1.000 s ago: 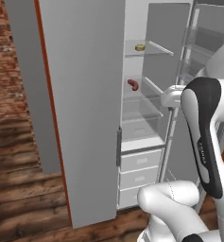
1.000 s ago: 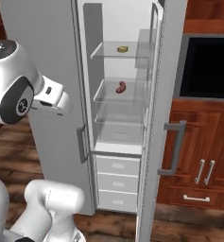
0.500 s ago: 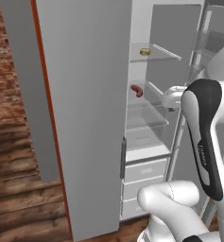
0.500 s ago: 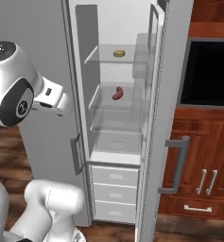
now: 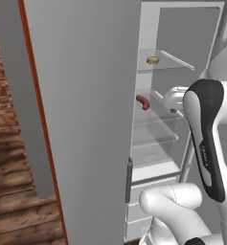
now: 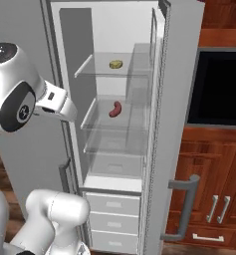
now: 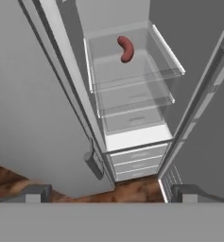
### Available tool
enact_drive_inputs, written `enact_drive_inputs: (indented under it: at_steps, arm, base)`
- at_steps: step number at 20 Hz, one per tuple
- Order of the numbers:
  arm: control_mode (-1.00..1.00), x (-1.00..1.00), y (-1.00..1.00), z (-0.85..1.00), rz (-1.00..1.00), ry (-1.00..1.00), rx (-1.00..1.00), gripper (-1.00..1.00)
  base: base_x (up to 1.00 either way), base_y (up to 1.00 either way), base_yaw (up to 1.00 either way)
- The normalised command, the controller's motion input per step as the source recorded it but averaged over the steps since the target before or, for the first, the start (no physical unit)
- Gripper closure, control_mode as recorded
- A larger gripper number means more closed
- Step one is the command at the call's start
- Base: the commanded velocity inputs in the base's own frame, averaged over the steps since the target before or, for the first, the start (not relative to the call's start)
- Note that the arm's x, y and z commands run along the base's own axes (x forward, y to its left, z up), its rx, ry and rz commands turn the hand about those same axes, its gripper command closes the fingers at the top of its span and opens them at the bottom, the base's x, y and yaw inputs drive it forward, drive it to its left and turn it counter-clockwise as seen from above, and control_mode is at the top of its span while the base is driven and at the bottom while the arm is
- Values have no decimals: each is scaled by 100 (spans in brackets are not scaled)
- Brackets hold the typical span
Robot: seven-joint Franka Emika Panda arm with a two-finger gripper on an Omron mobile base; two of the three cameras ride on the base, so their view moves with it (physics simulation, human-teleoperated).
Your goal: Retrieve the sausage and cheese from the fridge and place them on the cutting board on the counter.
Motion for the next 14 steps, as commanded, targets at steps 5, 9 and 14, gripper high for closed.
enact_drive_inputs:
  at_steps: [5, 9, 14]
  arm:
    - [100, 0, 0, 0, 0, 0, 0, -100]
    - [100, 0, 0, 0, 0, 0, 0, -100]
    - [100, 0, 0, 0, 0, 0, 0, -100]
  base:
    - [61, -25, -3]
    - [41, -12, -4]
    - [1, -3, -1]
